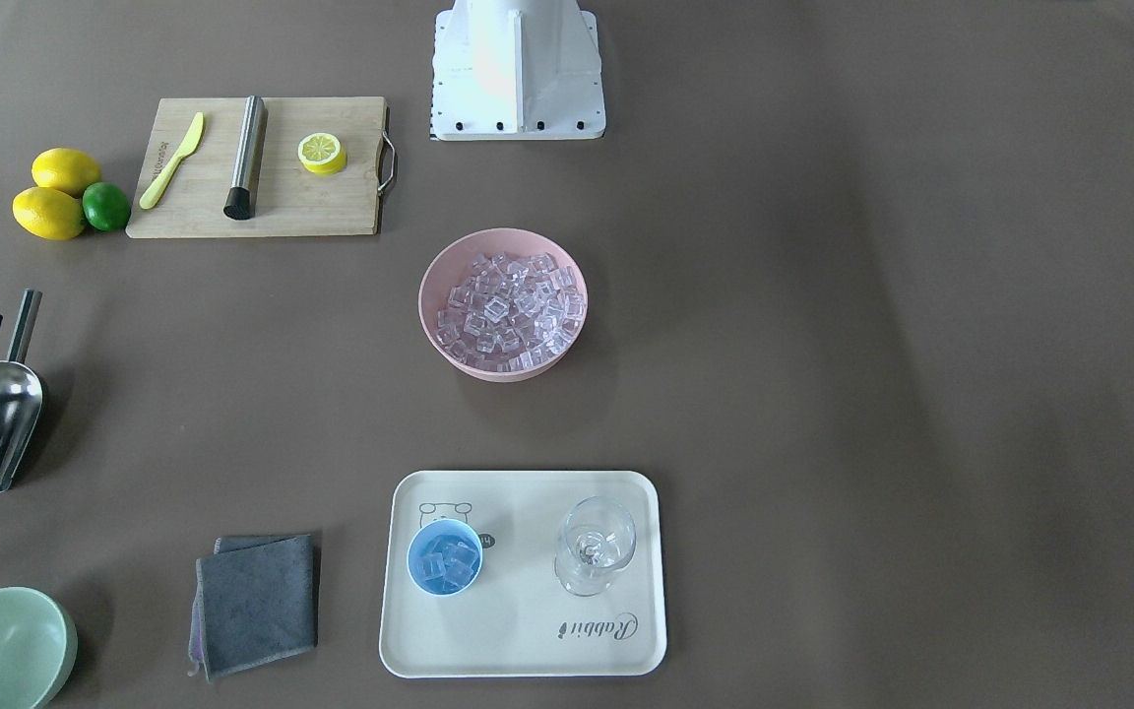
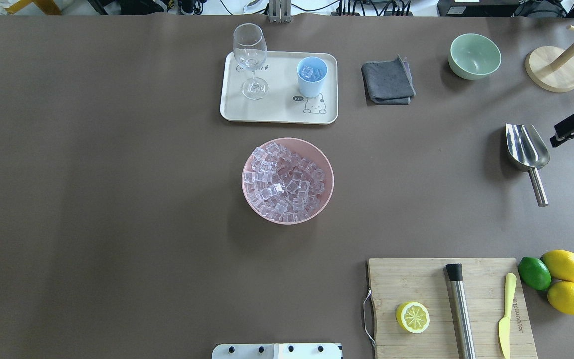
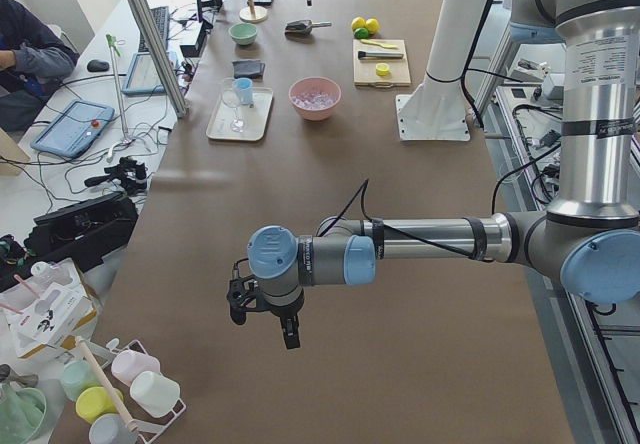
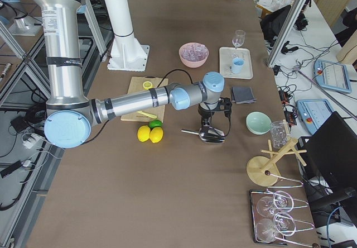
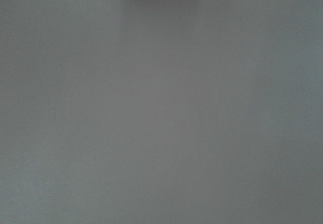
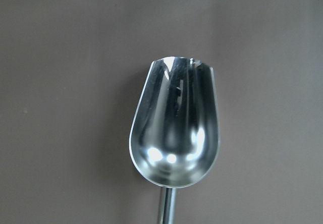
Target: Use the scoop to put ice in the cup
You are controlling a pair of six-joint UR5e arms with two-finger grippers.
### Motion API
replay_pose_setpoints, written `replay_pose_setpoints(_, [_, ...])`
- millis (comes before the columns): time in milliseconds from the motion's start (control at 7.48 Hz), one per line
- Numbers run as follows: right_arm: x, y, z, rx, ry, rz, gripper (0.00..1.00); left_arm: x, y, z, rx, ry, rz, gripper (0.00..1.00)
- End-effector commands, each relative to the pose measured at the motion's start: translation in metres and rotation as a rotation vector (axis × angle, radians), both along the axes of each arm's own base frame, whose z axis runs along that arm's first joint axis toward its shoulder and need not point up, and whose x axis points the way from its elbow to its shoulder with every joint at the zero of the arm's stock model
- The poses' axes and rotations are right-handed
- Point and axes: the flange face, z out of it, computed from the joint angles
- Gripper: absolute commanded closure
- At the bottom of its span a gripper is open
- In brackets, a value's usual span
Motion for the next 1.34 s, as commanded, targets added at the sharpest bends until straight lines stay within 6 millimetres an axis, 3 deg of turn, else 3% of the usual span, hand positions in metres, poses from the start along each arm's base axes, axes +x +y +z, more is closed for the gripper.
replay_pose_setpoints(0, [0.121,-0.015,0.004,0.076,0.047,-0.041,0.00,0.000,0.000,0.003,-0.005,0.002,0.000,0.02])
replay_pose_setpoints(134, [0.158,-0.001,0.025,0.060,0.044,-0.019,0.00,0.000,0.000,0.003,-0.005,0.002,0.000,0.02])
replay_pose_setpoints(267, [0.187,0.031,0.076,-0.015,0.006,0.016,0.00,0.000,0.000,0.003,-0.005,0.000,0.000,0.02])
replay_pose_setpoints(401, [0.188,0.035,0.101,-0.028,-0.037,0.014,0.00,0.000,0.001,0.003,-0.006,0.000,0.001,0.02])
replay_pose_setpoints(1203, [0.189,0.037,0.107,-0.026,-0.004,0.010,0.00,0.000,0.000,0.003,-0.005,0.002,0.000,0.02])
